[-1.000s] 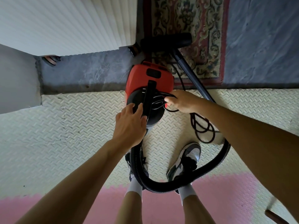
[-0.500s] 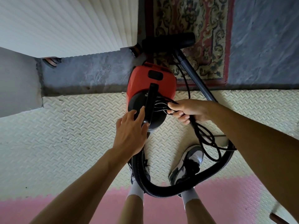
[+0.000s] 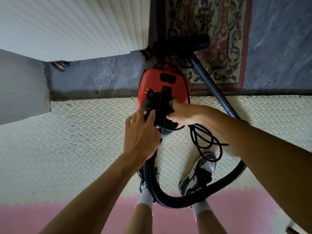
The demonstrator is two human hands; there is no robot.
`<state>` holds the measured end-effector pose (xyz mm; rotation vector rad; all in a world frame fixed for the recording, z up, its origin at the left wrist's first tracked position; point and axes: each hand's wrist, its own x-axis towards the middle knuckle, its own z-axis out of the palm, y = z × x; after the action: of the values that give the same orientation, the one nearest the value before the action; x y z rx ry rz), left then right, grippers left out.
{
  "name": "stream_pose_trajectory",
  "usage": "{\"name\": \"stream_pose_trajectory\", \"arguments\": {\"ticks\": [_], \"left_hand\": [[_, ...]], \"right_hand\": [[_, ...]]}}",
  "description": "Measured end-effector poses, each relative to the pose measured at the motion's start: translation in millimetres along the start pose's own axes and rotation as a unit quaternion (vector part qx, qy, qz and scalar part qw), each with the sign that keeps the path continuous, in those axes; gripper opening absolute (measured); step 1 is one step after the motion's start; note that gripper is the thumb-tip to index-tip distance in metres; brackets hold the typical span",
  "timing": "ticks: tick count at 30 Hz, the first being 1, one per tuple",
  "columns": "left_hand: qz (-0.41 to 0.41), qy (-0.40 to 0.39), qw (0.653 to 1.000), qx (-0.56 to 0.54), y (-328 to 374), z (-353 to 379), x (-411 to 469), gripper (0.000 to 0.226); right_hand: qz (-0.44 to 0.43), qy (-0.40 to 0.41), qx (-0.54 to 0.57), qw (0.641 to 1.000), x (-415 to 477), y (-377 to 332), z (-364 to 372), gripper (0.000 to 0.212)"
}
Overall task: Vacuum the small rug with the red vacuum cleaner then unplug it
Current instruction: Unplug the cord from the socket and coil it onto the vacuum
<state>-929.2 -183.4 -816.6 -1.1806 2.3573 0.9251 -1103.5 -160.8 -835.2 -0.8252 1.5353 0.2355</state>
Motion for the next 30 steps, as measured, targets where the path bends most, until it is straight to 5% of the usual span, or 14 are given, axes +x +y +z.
{"name": "stream_pose_trajectory", "arguments": {"ticks": [4, 7, 9, 12, 13, 16, 19, 25, 30], "left_hand": [[0.046, 0.022, 0.998, -0.026, -15, -19, 21, 0.056], [0.133, -0.046, 0.987, 0.077, -30, -18, 34, 0.071], [0.160, -0.080, 0.974, 0.137, -32, -11, 43, 0.078], [0.180, -0.063, 0.969, 0.155, -27, -7, 55, 0.067], [0.189, -0.058, 0.966, 0.164, -27, -7, 57, 0.059], [0.211, -0.037, 0.958, 0.190, -30, -9, 54, 0.033], [0.191, -0.016, 0.959, 0.208, -37, -16, 48, 0.019], [0.154, -0.025, 0.947, 0.280, -45, -24, 47, 0.034], [0.048, -0.054, 0.962, 0.265, -58, -30, 47, 0.032]], "right_hand": [[-0.058, 0.130, 0.037, 0.989, 8, 9, 10, 0.032], [-0.084, 0.195, 0.102, 0.972, 11, 12, 17, 0.012], [-0.092, 0.225, 0.121, 0.962, 8, 8, 24, 0.023], [-0.086, 0.236, 0.158, 0.955, 7, 10, 31, 0.002], [-0.090, 0.233, 0.156, 0.956, 5, 10, 32, 0.009], [-0.109, 0.247, -0.013, 0.963, -3, 17, 39, 0.041], [-0.049, 0.317, -0.243, 0.916, -15, 33, 50, 0.054], [-0.039, 0.383, -0.217, 0.897, -8, 37, 51, 0.020], [-0.052, 0.371, -0.224, 0.900, 7, 4, 41, 0.021]]}}
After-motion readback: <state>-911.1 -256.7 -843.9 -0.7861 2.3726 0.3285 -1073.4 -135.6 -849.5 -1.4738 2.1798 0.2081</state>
